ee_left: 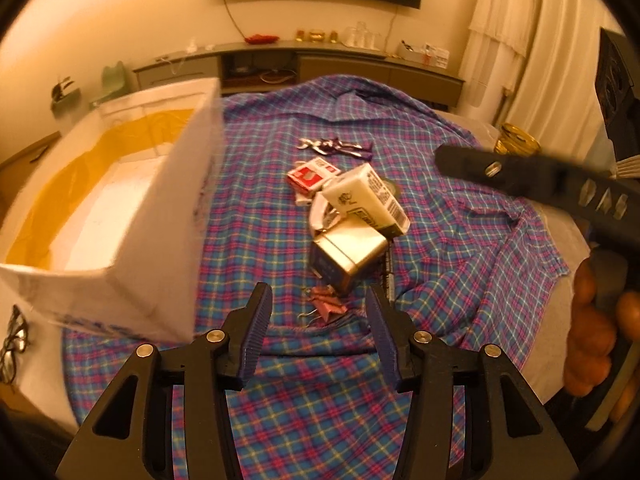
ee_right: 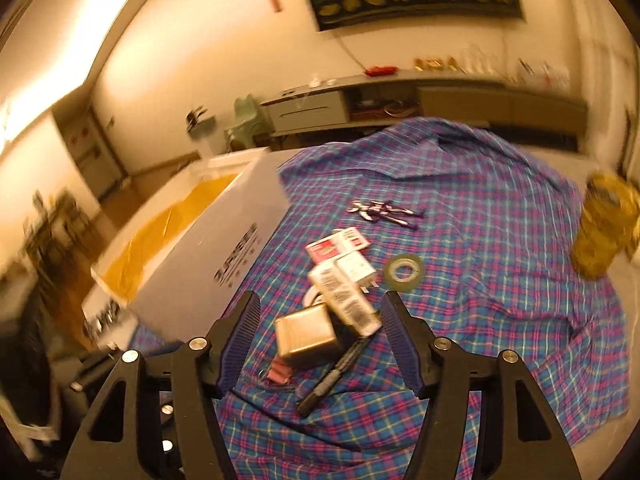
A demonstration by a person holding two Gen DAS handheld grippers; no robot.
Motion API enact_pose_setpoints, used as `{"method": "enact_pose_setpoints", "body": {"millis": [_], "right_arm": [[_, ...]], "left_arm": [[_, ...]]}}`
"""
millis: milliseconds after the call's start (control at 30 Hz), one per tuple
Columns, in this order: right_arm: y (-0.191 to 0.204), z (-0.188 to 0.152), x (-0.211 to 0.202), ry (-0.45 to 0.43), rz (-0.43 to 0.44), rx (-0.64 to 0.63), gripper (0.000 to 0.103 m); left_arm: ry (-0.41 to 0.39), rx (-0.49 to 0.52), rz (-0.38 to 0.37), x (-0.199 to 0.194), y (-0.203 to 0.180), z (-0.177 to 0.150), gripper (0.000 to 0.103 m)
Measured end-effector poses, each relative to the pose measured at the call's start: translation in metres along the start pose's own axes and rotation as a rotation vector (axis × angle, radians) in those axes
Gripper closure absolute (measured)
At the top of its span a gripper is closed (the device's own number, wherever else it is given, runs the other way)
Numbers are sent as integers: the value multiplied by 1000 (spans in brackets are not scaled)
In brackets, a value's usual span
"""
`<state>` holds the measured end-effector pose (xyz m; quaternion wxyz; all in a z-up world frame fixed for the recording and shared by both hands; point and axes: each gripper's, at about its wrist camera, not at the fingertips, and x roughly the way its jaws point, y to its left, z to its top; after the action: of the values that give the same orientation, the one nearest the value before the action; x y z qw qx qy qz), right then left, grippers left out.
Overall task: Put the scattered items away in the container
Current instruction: 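Move both tools toward the gold box and white milk carton, then grasp the gold metal box with left tool while right tool grasps the milk carton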
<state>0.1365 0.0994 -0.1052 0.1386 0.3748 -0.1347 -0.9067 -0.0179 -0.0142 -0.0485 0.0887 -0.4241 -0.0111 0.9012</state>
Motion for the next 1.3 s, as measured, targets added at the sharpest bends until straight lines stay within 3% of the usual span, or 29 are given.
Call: {"method": "enact_pose_setpoints", "body": {"millis": [133, 200, 500, 600, 633, 733, 967, 1200, 1300], "right_arm": [[-26, 4, 7, 36, 49, 110, 39], [-28, 4, 16, 69, 61, 106, 39], [6, 10, 75, 191, -80, -329, 43], [1, 11, 100, 255, -72, -364, 74], [-1, 11, 107, 279, -69, -367, 78], [-8, 13, 117, 325, -24, -330, 78], [-3, 12, 126, 361, 18, -319, 73], [-16, 22, 134, 388, 73, -208, 78], [-11, 23, 133, 388, 80, -208, 79]], "left_arm": [[36, 19, -38, 23, -3, 9, 52], [53, 41, -66, 34, -6, 14, 52], [79, 45, -71, 73, -5, 21, 50], [61, 2, -98, 81, 12, 19, 41], [61, -19, -94, 84, 18, 18, 40], [84, -73, -72, 90, 34, 15, 41], [79, -183, -173, 84, 36, 19, 41], [64, -206, -50, 93, 19, 39, 39], [40, -197, 6, 95, 12, 41, 32]]}}
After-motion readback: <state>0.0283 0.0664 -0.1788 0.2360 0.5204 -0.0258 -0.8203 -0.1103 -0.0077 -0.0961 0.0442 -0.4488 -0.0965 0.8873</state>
